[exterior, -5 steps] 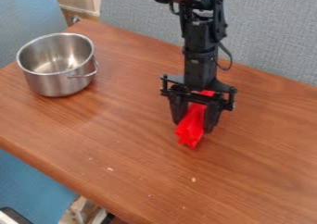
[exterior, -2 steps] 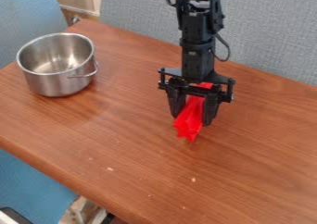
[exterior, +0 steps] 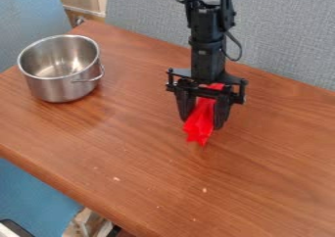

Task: Put the red object in the metal pot

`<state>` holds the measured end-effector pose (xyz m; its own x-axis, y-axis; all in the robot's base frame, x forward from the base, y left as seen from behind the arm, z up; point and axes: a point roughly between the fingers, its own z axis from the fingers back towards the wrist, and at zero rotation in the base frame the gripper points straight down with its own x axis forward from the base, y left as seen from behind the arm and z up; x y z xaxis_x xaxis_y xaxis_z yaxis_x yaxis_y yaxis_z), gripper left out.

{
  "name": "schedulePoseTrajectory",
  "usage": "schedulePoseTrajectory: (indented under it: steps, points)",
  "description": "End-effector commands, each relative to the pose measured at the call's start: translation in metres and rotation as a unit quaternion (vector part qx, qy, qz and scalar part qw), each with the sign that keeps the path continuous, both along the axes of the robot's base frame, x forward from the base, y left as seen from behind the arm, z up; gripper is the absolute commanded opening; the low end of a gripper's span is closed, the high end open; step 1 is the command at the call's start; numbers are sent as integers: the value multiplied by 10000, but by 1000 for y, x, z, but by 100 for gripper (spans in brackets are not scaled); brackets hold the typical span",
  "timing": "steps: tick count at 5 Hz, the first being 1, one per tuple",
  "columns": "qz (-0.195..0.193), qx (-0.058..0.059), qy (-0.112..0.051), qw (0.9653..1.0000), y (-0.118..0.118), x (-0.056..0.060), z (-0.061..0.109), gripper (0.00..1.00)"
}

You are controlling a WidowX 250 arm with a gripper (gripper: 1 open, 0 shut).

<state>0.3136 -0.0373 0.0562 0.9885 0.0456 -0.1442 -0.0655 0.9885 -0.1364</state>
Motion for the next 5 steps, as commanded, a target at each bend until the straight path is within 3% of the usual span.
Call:
schedulePoseTrajectory:
  steps: [1,5]
  points:
    - [101,-21,-562,9984,5,12,36,0]
    - [272,-76,-593,9978,14,15,49,0]
